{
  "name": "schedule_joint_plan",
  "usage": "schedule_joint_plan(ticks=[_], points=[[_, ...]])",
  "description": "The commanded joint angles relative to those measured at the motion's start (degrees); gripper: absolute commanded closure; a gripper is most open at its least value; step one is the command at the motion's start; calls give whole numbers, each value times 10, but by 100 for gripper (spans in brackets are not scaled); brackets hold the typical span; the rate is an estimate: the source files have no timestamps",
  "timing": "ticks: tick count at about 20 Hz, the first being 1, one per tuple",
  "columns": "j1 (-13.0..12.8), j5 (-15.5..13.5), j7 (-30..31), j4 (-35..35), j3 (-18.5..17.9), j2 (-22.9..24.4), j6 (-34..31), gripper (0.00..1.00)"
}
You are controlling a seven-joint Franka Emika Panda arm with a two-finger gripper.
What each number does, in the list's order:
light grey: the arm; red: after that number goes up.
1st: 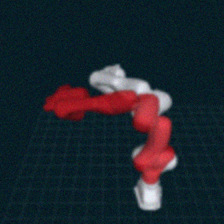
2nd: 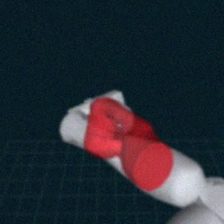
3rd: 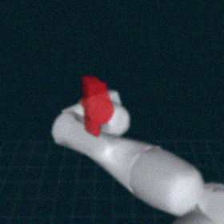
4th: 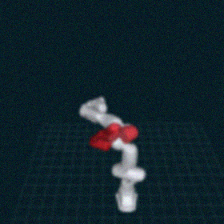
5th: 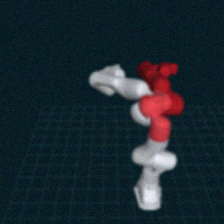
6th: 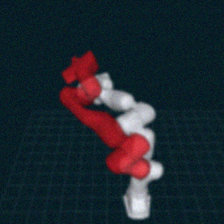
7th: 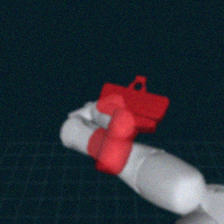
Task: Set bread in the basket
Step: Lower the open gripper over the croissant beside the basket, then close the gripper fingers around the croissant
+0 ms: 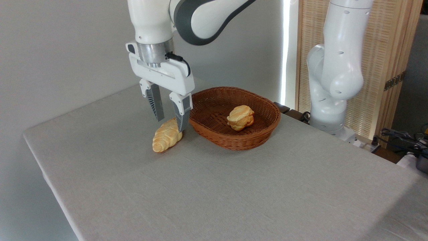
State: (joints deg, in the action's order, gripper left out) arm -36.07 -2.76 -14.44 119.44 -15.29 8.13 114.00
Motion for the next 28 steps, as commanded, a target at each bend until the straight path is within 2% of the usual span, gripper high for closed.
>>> schedule_joint_plan(ticks=[1, 3, 6, 21, 28], points=[[-20, -22, 41, -1, -4, -28, 44, 0], [-22, -26, 46, 0, -4, -37, 53, 0], [-30, -46, 46, 1, -4, -54, 62, 0], [-40, -45, 44, 0, 14, -94, 84, 0], [-40, -39, 39, 0, 18, -96, 83, 1]])
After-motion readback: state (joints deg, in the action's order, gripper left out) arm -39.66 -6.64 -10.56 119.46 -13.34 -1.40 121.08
